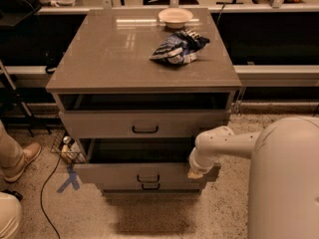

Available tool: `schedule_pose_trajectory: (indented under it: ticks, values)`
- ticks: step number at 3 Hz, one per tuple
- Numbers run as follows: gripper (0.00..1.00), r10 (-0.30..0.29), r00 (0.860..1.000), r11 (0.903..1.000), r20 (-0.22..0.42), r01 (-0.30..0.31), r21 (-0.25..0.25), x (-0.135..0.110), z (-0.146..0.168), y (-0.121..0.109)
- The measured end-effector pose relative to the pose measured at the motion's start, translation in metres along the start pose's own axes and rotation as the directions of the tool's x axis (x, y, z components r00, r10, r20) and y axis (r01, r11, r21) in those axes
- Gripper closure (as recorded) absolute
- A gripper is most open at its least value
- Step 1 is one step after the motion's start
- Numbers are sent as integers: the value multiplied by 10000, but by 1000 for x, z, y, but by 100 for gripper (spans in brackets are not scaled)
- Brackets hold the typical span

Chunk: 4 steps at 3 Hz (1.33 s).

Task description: Open middle drawer

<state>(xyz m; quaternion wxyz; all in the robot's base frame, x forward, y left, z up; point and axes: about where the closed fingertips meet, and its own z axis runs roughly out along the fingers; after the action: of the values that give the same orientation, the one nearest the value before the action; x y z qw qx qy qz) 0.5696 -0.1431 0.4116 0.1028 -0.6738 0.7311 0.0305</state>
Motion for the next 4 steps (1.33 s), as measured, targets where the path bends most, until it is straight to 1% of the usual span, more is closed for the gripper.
schedule_pose_trajectory:
  ticks: [1,2,3,4]
  values:
    - [89,29,10000,10000,-2,-29,15,0,-1,2]
    - [100,481,9984,9988,304,-480,-48,10,-11,37]
    - [100,481,9984,9988,304,-480,-48,10,-11,37]
    - [100,547,9984,9983,151,-543,-220,16,-6,62]
